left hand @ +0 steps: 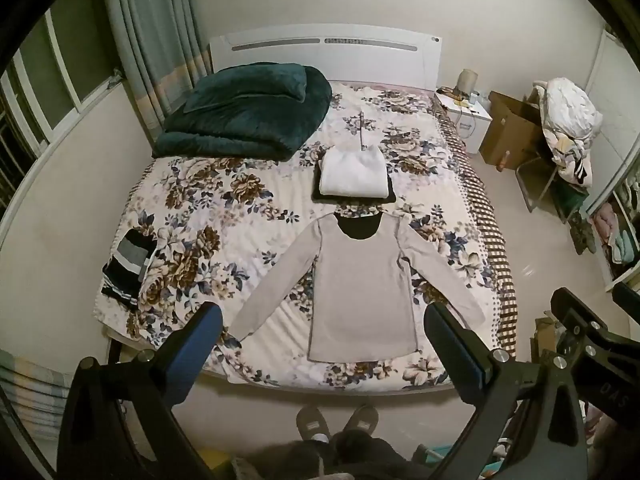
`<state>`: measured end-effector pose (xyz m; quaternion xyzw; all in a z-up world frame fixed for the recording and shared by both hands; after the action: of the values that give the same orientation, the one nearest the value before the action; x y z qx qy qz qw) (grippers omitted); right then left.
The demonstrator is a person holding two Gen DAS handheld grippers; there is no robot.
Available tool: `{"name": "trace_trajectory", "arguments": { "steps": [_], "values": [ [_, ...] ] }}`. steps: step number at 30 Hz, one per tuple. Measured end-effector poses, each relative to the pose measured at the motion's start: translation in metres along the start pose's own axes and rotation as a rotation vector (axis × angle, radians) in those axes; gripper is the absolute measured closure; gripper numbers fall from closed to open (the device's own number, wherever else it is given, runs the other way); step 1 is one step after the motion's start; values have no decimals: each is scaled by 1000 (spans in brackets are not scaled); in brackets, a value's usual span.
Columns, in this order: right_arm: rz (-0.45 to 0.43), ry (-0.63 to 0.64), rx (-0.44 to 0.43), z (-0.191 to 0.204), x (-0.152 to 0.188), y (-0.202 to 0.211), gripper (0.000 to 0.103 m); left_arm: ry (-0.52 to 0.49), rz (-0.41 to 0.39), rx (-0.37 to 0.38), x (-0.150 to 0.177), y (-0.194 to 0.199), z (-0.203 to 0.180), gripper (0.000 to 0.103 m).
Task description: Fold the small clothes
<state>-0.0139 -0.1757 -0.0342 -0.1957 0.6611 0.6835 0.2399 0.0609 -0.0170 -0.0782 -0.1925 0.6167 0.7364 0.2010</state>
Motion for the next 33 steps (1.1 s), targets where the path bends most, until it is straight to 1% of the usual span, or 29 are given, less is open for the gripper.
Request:
{"name": "trace_trajectory", "arguments": {
  "steps": [5, 9, 24, 33],
  "values": [
    [-2, 2, 1, 0, -1, 1, 0, 2, 0, 3, -3, 0, -6, 0],
    [-4, 2, 0, 1, -1, 3, 0, 4, 4, 6, -13, 1, -18, 0],
    [-8, 3, 2, 0, -2, 6, 0, 11, -3, 18, -9, 1, -10, 0],
    [-9, 4, 3, 1, -2, 7, 0, 14, -5, 22, -10, 3, -16, 0]
  ]
}}
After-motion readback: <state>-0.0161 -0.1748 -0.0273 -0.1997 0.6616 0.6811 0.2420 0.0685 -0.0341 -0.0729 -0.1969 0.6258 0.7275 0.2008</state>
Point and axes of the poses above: each gripper's, at about its wrist camera, not at the fingertips, and y roughly against the way its jaws point, z to its left, x to its underside, the point moved 10 cm from there along -y, roughly the way its jaws point, and after that the axes turned 10 degrees about -x, right-handed, at the moved point
